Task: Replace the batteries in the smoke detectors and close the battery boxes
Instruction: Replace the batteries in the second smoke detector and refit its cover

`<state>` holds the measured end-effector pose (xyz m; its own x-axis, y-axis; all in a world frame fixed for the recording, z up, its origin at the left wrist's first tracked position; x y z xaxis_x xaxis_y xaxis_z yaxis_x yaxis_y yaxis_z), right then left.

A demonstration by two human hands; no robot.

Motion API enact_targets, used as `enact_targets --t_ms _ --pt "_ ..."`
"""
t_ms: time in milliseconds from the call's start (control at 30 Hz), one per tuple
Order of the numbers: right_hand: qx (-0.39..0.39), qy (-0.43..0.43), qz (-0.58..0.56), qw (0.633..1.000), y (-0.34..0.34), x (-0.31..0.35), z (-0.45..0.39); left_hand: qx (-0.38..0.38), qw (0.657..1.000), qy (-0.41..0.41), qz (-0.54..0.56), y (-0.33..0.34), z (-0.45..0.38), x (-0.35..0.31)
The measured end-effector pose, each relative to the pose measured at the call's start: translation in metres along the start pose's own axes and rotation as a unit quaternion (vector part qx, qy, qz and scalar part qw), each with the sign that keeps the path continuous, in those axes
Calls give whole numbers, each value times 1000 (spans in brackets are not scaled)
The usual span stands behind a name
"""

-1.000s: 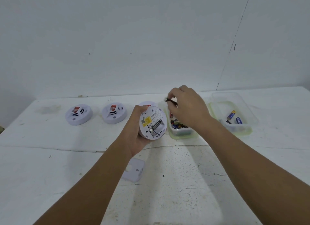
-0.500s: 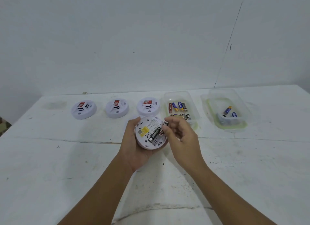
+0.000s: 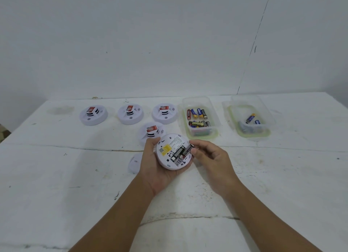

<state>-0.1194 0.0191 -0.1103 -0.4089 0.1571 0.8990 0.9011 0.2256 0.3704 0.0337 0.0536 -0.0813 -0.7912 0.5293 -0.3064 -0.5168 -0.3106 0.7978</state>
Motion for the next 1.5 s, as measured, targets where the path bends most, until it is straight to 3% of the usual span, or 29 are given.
enact_targets --t_ms 367,700,967,1133,1267,1500 --pt "9 17 7 1000 0 -2 0 13 1000 6 -18 -5 -6 2" --pt "-30 25 -93 995 1 11 3 21 1000 -5 -11 -5 -5 4" --pt "-69 14 -100 993 4 16 5 11 1000 -3 -21 -7 -6 4" --pt "-81 -59 30 994 10 24 11 17 1000 -5 -22 -5 -6 3" --pt "-28 -114 189 975 14 37 10 20 999 -12 -31 -9 -10 2" --pt "8 -113 268 957 14 35 5 15 999 -11 -37 -8 -8 2"
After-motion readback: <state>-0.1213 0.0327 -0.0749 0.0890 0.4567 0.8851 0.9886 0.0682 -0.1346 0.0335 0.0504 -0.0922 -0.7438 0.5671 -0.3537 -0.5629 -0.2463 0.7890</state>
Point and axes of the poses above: each hand's wrist, its own z-axis away from the middle knuckle, its own y-axis out of the palm, x = y × z, the point moved 3 cm from there along -z, towards the middle knuckle, and after that the axes turned 13 degrees about -y, right-handed, at the moved point
